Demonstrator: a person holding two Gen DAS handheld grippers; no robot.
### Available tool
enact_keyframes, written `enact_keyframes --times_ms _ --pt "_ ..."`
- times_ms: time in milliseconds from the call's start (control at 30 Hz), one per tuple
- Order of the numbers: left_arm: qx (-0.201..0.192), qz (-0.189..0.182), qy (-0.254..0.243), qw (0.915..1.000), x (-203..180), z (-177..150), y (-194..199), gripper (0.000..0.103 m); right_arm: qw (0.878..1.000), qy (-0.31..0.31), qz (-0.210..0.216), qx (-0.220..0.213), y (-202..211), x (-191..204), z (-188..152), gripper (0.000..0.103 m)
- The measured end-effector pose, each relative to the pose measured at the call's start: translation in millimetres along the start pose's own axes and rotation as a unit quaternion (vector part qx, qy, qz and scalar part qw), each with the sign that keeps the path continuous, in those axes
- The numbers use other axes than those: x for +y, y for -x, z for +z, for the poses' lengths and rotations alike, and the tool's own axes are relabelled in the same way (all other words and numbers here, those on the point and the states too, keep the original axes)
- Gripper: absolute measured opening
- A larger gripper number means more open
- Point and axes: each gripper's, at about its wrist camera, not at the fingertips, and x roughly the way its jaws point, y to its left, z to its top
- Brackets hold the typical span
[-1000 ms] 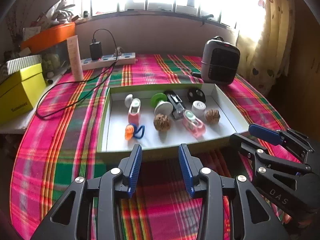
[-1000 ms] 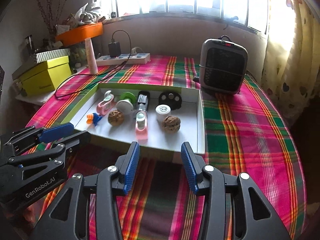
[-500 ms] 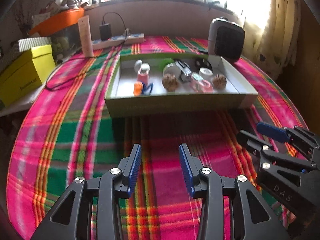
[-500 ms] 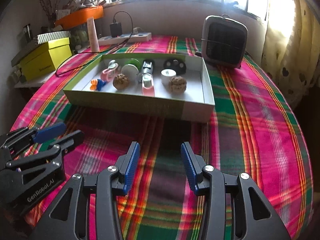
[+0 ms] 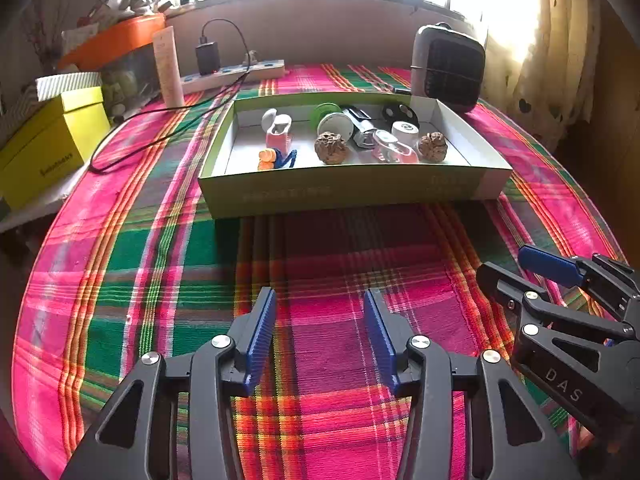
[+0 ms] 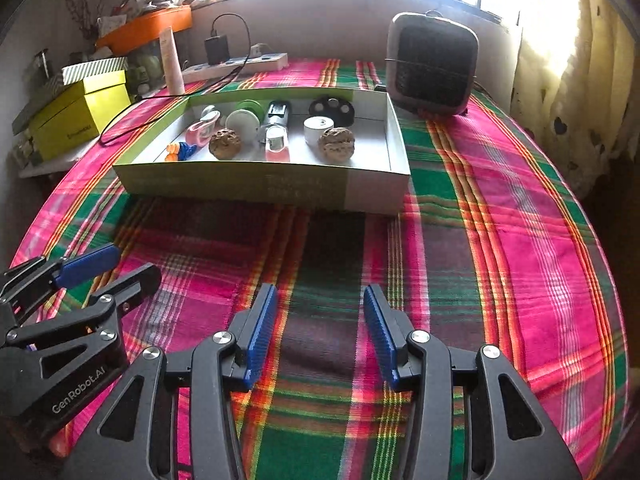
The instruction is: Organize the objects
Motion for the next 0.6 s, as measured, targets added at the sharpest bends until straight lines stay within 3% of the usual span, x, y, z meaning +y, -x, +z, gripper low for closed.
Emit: enact_keyframes --times_ms 600 --pt "0.002 0.001 -0.006 1.0000 -3.8 -0.4 -0.1 0.052 1.000 0.000 -0.001 0.000 -0.6 0.0 0.2 0.047"
